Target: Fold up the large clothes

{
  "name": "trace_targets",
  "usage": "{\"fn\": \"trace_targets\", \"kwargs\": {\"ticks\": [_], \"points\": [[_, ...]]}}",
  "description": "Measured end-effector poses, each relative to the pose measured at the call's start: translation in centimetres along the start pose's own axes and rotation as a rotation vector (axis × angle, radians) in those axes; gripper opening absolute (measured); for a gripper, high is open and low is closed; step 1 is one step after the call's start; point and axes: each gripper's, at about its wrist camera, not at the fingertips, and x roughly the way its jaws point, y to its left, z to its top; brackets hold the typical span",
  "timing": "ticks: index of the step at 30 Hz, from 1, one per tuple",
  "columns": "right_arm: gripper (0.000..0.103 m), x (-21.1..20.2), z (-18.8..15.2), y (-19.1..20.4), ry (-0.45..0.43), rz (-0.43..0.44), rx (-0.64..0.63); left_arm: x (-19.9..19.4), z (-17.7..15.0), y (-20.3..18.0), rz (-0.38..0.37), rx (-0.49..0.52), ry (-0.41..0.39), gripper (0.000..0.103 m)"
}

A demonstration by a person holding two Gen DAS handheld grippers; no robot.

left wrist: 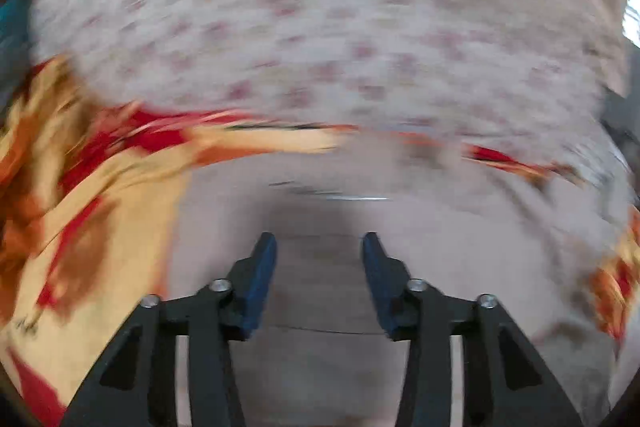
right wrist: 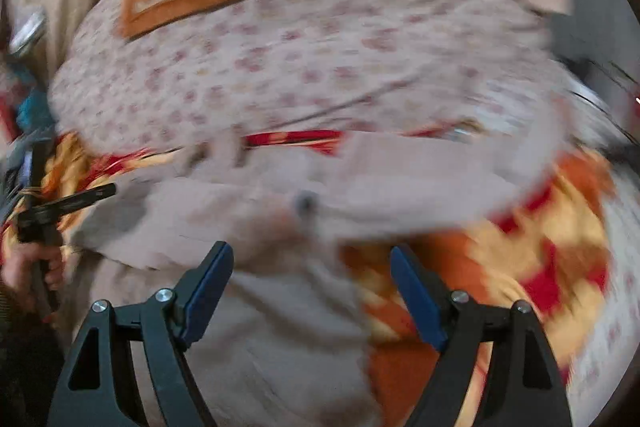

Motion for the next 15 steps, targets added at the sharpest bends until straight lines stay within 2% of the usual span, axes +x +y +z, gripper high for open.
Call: {"fn": "trace_targets", "kwargs": {"ticks": [2,5,6,8,9,11,15], "points": [[0.084,2.7,1.6,2.7,0.032,0.055,-0.056,1.1,-0.5,1.7,0.035,-0.056,0.004,0.033],[0.064,8.0,2.2,6.1,0.131,0.096,-0.089,3.3,-1.9,2.7,0.025,-0.090,0.036,0.033],[0.053,10.0,2.0,6.5,0.161,0.087,-0.102,3.9,-2.3,2.9,0.022,-0.098,0.054,0.033],[0.050,13.9,0.9,5.6,0.228,-0.027,-0.110,3.9,-2.5,2.9,0.020,-0.121,0.041,0.033],[0.049,15.9,0.0,4.3,0.279,-0.065,-0.076,4.1,-2.4,2.8,0.012,-0.130,0.044,0.034],[0.049,16.5,-0.9,3.0,0.197,-0.022,-0.070,4.3,-2.5,2.8,0.015,-0.127,0.041,0.035],[0.050,16.3,-1.9,4.0,0.166,-0.062,-0.130,4.2,-2.6,2.2,0.033,-0.095,0.045,0.040]]}}
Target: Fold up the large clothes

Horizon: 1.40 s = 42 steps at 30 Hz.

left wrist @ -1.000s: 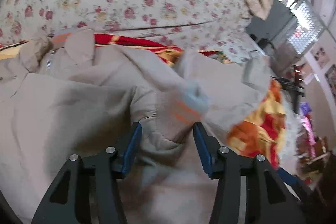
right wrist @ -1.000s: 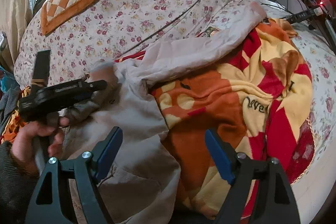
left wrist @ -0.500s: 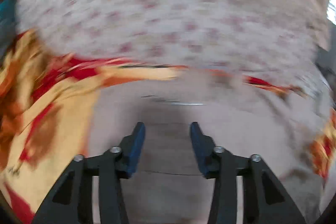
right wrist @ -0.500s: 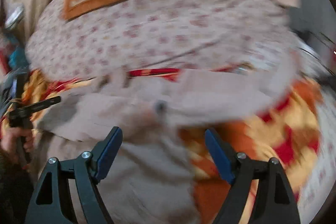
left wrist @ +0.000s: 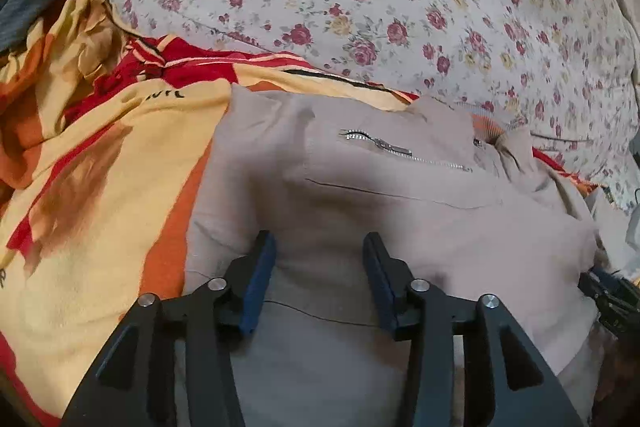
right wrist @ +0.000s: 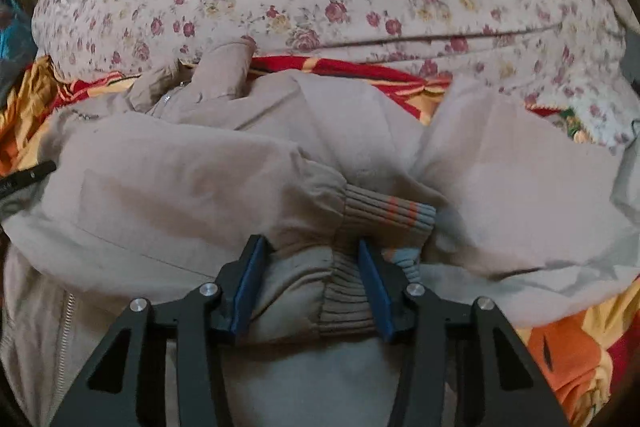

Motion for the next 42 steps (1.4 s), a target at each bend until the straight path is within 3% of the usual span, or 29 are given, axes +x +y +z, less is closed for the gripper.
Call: {"fn": "trace_targets", "kwargs": {"ticks": [3,7,9,11,12,13,15,19,22,26,31,34,37,38,40,41,42], "points": [[0.050,-0.9,0.8,0.2,0.017,-0.005,0.010,-1.8,-0.3,0.0,0.005,-0.035,-0.053,0.040],[0.056,-4.7,1.9,1.7,-0.099,0.017,-0.012,-5.2,-0.7,-1.9,0.019,0.041,-0.222,0.039],[0.079,-3.8,1.7,2.0,-0.048,0.036,-0.032,-4.6,-0.8,-2.7,-0.014,0.079,-0.195,0.040],[0.076,-1.3,1.3,1.1,0.093,0.023,-0.032,-1.7,-1.4,-2.8,-0.060,0.074,-0.042,0.040],[0.069,-1.6,1.3,0.3,0.087,0.044,-0.026,-0.6,-1.8,-2.6,-0.055,0.067,0.003,0.039],[0.066,-2.9,1.6,-0.7,0.049,0.065,-0.019,-0.7,-1.8,-2.7,-0.054,0.076,-0.017,0.040],[0.067,-6.1,2.6,-3.7,-0.035,0.054,0.005,-0.8,-1.8,-3.1,-0.042,0.112,-0.021,0.044],[0.075,-12.2,4.4,-15.5,-0.186,-0.108,0.127,-0.4,-1.8,-3.8,-0.034,0.146,-0.021,0.054],[0.075,-14.5,4.7,-27.0,-0.201,-0.193,0.319,-0.2,-1.9,-4.3,-0.017,0.165,-0.022,0.058],[0.075,-15.1,3.8,-38.5,-0.209,-0.203,0.523,-0.1,-1.9,-4.5,-0.003,0.161,-0.027,0.059],[0.075,-11.8,2.1,-43.4,-0.198,-0.075,0.647,-0.1,-2.0,-4.5,-0.001,0.158,-0.033,0.060],[0.075,-9.5,1.1,-43.7,-0.184,-0.018,0.693,-0.1,-2.1,-4.5,0.004,0.156,-0.036,0.060],[0.075,-9.1,1.1,-43.8,-0.234,0.044,0.702,-0.1,-2.1,-4.5,0.008,0.153,-0.038,0.060],[0.071,-8.9,1.4,-44.1,-0.236,0.054,0.703,-0.1,-2.0,-4.6,0.011,0.152,-0.039,0.060],[0.048,-8.5,2.1,-44.3,-0.209,0.064,0.686,0.0,-2.0,-4.6,0.017,0.152,-0.039,0.061],[0.031,-8.3,2.4,-44.1,-0.187,0.055,0.673,0.0,-2.0,-4.6,0.018,0.150,-0.039,0.061],[0.029,-8.5,2.6,-43.7,-0.185,0.043,0.656,0.0,-2.0,-4.6,0.018,0.150,-0.039,0.061]]}}
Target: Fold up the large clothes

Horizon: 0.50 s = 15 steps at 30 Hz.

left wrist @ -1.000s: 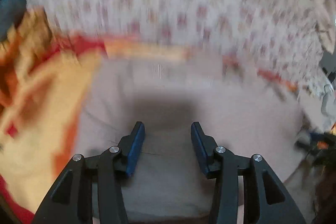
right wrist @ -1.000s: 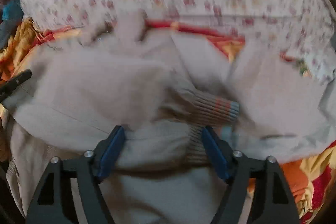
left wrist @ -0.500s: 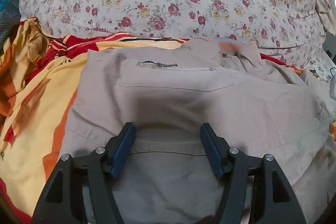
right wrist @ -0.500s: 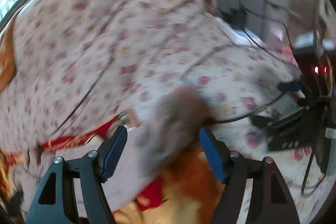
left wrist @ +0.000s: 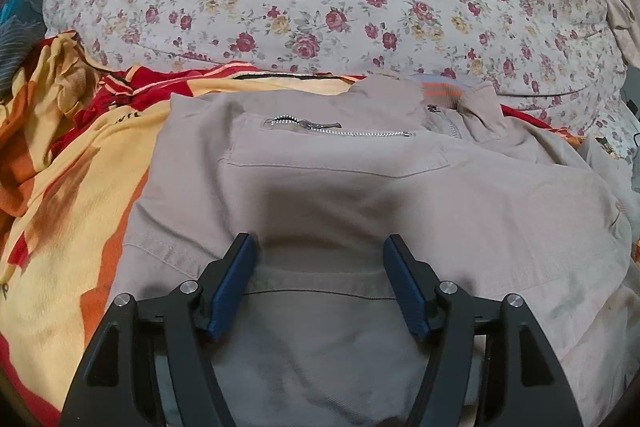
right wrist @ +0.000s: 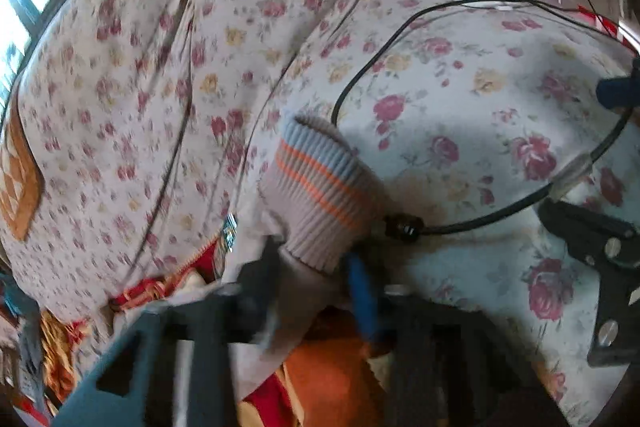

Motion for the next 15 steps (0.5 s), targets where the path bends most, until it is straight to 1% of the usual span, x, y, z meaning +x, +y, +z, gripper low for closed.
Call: {"fn": "trace_targets", "kwargs": {"ticks": [3,5,7,8,9,10,12,13,14,15], "points": [[0.027,-3.1,-0.8,1.9,-0.086,-0.006,-0.044,0.0,0.0,0.1,-0.007,-0.004,-0.001,0.061],[0.026,-5.4,-1.6,2.8,-0.129,-0.016,-0.056,-0.2,0.1,0.3,-0.022,-0.014,-0.002,0.061],[0.026,-7.9,-2.7,4.1,-0.166,-0.024,-0.063,-1.0,0.4,1.1,-0.039,-0.045,-0.015,0.061],[0.026,-9.5,-3.3,5.3,-0.187,-0.024,-0.079,-1.4,0.7,1.5,-0.044,-0.059,-0.018,0.061],[0.026,-10.2,-3.9,6.4,-0.198,-0.017,-0.092,-2.1,1.1,2.2,-0.034,-0.078,-0.029,0.061],[0.026,-11.0,-4.7,7.9,-0.211,0.007,-0.109,-2.7,1.3,2.6,-0.020,-0.087,-0.044,0.061],[0.026,-11.8,-6.8,12.4,-0.214,0.066,-0.164,-4.4,2.2,3.9,0.009,-0.096,-0.084,0.061],[0.026,-11.7,-8.1,15.1,-0.209,0.103,-0.188,-5.1,2.9,4.7,0.020,-0.095,-0.084,0.061],[0.026,-11.5,-9.0,16.9,-0.203,0.132,-0.199,-5.4,3.2,5.2,0.024,-0.094,-0.076,0.061],[0.026,-10.9,-10.2,19.8,-0.189,0.167,-0.219,-5.6,3.4,5.6,0.024,-0.093,-0.070,0.061]]}}
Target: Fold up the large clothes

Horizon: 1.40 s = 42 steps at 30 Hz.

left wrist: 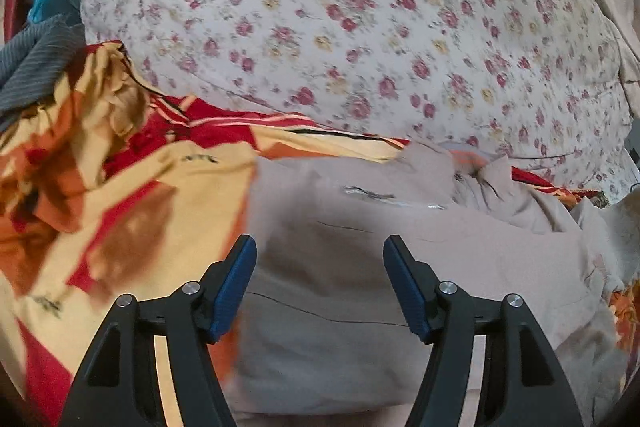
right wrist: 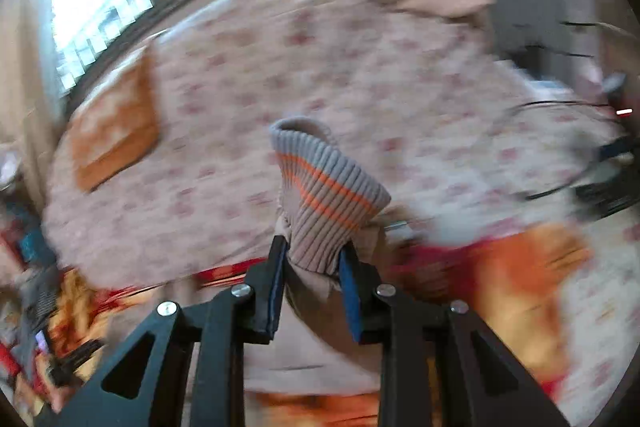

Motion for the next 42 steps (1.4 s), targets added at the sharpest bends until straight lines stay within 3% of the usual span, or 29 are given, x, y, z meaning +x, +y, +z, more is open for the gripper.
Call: {"fn": "trace_targets", "kwargs": {"ticks": [5,7,9,12,15,16,18,20,23,26,30,32,35,39,40,41,42], "points": [[0.026,6.7,-5.1,15.6,0.099,0.178,-0.104,-0.1,-0.6,2.1,-0.057,-0.028,-0.048,0.061],[0.026,9.3,-7.6,20.1,0.153,0.228,-0.146,0.8,-0.8,2.3,-0.087,-0.066,-0.005,0.059],[0.026,12.7,-11.5,24.6,0.223,0.212,-0.246,1.1,-0.8,2.1,-0.133,-0.075,-0.007,0.059],[0.027,17.2,-17.1,26.9,0.325,0.118,-0.367,1.1,-1.0,0.6,-0.192,-0.020,-0.009,0.059],[0.037,18.6,-20.6,26.2,0.405,0.077,-0.415,0.9,-1.4,-1.1,-0.268,0.026,-0.004,0.059],[0.041,18.5,-20.9,26.0,0.413,0.089,-0.418,1.0,-1.5,-1.7,-0.296,0.033,-0.001,0.059],[0.059,17.0,-20.6,25.3,0.419,0.105,-0.431,1.2,-1.8,-2.7,-0.358,0.042,0.017,0.059],[0.063,14.8,-19.9,24.2,0.411,0.115,-0.439,1.5,-2.3,-3.6,-0.423,0.034,0.044,0.059],[0.064,11.6,-18.9,21.4,0.412,0.117,-0.438,2.0,-3.1,-4.5,-0.502,0.007,0.088,0.059],[0.064,8.3,-18.7,18.0,0.411,0.056,-0.430,2.3,-3.9,-5.8,-0.562,0.009,0.135,0.059],[0.064,3.9,-19.8,13.3,0.389,0.030,-0.383,1.2,-3.8,-6.8,-0.656,-0.003,0.116,0.060],[0.064,2.7,-20.3,11.6,0.368,0.056,-0.334,1.4,-3.1,-6.6,-0.682,-0.070,0.106,0.063],[0.064,1.6,-20.0,9.9,0.308,0.070,-0.257,3.1,-2.2,-6.4,-0.730,-0.240,0.172,0.065],[0.064,1.5,-20.0,8.5,0.272,0.031,-0.196,5.7,-1.7,-7.9,-0.641,-0.286,0.258,0.064],[0.064,1.3,-19.9,8.2,0.265,0.025,-0.186,6.1,-1.7,-8.2,-0.603,-0.290,0.272,0.060],[0.064,1.3,-20.0,8.1,0.261,0.029,-0.181,6.2,-1.8,-8.3,-0.562,-0.297,0.273,0.040],[0.064,1.2,-19.9,7.9,0.254,0.035,-0.172,6.0,-1.8,-8.5,-0.540,-0.291,0.263,0.007]]}}
